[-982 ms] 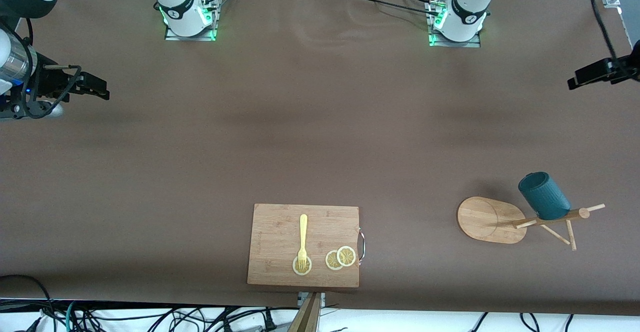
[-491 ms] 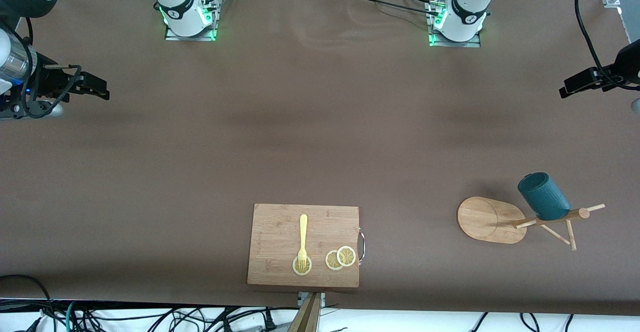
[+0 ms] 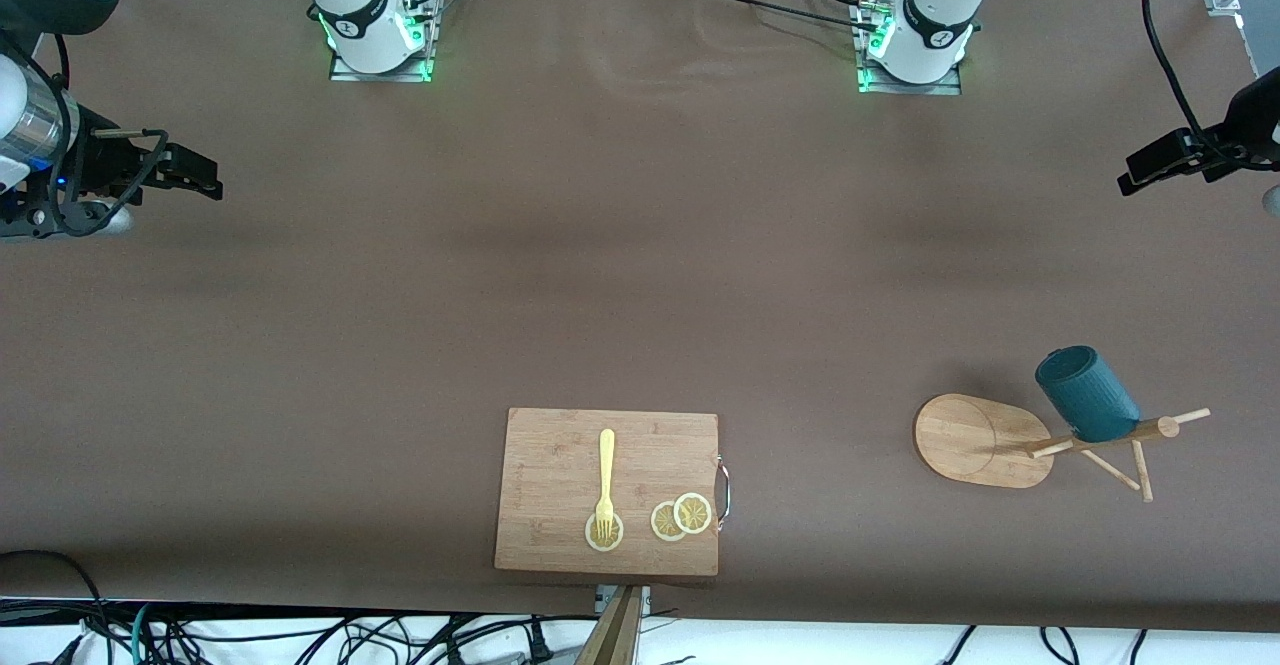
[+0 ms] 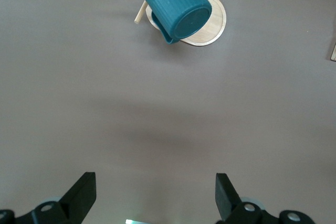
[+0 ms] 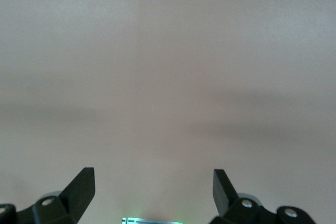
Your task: Pass cup and hang on rack
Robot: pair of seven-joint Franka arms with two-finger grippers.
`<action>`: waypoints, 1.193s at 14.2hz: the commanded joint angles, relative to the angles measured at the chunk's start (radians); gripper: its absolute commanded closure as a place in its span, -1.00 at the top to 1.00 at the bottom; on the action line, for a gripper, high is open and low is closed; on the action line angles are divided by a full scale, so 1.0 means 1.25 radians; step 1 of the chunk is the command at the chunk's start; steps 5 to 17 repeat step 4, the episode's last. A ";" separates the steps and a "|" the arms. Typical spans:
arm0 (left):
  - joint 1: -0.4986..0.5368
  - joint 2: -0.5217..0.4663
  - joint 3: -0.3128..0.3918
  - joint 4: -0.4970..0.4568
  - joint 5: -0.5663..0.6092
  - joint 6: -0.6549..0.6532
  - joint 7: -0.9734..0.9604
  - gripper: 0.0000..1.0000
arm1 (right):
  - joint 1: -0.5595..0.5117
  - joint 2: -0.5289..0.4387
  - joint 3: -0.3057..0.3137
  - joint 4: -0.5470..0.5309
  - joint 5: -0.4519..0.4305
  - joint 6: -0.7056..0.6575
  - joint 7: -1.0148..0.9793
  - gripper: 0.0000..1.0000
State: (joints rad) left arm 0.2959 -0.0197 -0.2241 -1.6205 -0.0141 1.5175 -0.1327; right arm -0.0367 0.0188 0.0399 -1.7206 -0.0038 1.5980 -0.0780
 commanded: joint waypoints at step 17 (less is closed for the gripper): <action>0.008 -0.021 0.003 -0.015 -0.018 0.014 -0.012 1.00 | 0.002 0.000 0.002 0.013 -0.009 -0.013 0.002 0.99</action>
